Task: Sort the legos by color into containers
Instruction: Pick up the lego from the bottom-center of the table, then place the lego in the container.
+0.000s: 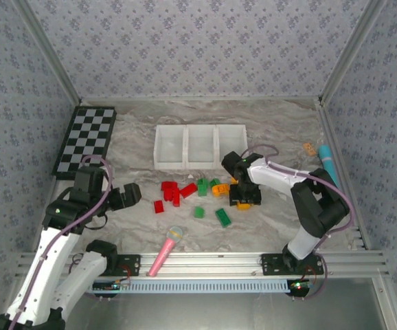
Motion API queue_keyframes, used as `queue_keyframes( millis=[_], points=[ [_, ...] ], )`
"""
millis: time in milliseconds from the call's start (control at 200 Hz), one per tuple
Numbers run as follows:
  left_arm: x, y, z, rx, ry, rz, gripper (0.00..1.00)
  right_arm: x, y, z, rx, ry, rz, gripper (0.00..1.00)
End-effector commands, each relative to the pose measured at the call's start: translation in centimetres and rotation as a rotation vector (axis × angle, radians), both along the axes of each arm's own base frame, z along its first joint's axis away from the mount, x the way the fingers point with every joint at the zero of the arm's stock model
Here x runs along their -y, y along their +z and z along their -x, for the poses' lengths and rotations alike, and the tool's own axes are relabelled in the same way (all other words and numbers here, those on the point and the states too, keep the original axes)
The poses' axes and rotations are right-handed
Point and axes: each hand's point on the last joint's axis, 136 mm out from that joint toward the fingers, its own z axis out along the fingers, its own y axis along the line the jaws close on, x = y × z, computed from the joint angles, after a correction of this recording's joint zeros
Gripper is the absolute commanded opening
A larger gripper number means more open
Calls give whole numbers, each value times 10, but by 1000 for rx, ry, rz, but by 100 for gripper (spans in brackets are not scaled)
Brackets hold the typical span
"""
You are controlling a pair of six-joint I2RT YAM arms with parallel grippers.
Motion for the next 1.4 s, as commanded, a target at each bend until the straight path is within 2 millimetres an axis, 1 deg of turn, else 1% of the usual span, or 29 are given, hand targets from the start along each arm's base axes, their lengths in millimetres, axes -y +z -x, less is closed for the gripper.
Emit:
queue_keyframes(
  millis=[0,110,280,295,315,330,425,480,540,655,670,685,715,785,840,945,1054,1109,1204,1264,1394],
  points=[
    [-1,1,3,-9,-2,-15,100,-3,2,-6,15,44,9,55],
    [-1,-1,4,-20,-2,-31,100,-4,3,-7,20,56,5,52],
    [-1,-3,3,-30,-3,-46,100,0,5,-3,27,61,19,45],
    [-1,-3,3,-30,-3,-46,100,0,5,-3,27,62,19,44],
    [-1,-3,3,-30,-4,-47,100,-1,5,-2,23,66,12,39],
    [-1,-4,3,-29,-4,-47,100,-1,5,-2,23,73,11,37],
    [-1,-3,2,-27,-4,-47,100,-4,9,-1,28,97,14,34],
    [-1,-4,2,-29,-6,-50,100,-6,17,-1,41,113,17,34],
    [-1,-4,2,-29,-5,-53,100,-9,31,-2,64,127,15,33],
    [-1,-4,2,-27,-3,-56,100,-21,72,-12,144,154,-31,33],
    [-2,-4,2,-27,-3,-57,100,-20,75,-12,144,155,-31,33],
    [-2,-4,2,-26,-1,-57,100,-25,87,-18,173,154,-51,33],
    [-2,-4,2,-26,1,-59,100,-29,100,-22,199,158,-68,33],
    [-3,-3,1,-22,3,-60,100,-35,125,-32,254,177,-94,32],
    [-3,-4,1,-25,4,-65,100,-37,144,-45,307,186,-100,32],
    [-4,-4,1,-17,7,-70,100,-39,168,-80,377,197,-112,31],
    [-4,-5,0,-17,6,-73,100,-47,183,-119,434,202,-127,31],
    [-3,-5,0,-19,-1,-71,100,-51,183,-137,440,201,-132,31],
    [0,-7,0,-24,-18,-73,100,-56,175,-164,422,184,-149,29],
    [5,-8,1,-28,-46,-69,100,-56,162,-178,393,177,-139,29],
    [11,-12,2,-52,-84,-82,100,-52,133,-197,332,160,-112,28]
  ],
)
